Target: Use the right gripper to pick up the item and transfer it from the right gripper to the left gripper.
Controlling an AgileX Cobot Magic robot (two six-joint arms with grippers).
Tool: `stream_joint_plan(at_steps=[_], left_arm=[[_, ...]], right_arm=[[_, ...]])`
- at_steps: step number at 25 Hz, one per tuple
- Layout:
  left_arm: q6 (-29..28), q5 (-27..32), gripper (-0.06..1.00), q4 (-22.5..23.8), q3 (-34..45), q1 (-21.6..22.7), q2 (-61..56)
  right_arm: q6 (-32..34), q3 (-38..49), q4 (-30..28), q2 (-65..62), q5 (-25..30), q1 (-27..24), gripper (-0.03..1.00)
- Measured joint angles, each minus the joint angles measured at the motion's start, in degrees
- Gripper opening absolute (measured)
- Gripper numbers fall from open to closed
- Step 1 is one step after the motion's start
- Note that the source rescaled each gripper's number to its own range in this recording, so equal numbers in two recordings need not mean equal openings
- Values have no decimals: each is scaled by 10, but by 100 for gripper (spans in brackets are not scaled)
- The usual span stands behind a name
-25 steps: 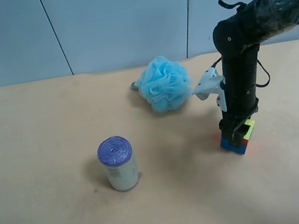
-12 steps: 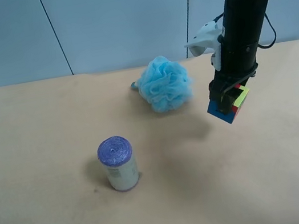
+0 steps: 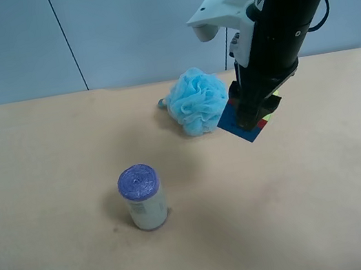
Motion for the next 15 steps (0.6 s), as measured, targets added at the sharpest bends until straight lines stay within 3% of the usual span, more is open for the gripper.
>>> stream_joint_plan(at_steps=[5,15], left_arm=[[0,0,100,0,0,0,0],[0,0,100,0,0,0,0]], right_arm=[[0,0,10,-16,0,53,0],[-45,0,89,-18,0,58,0]])
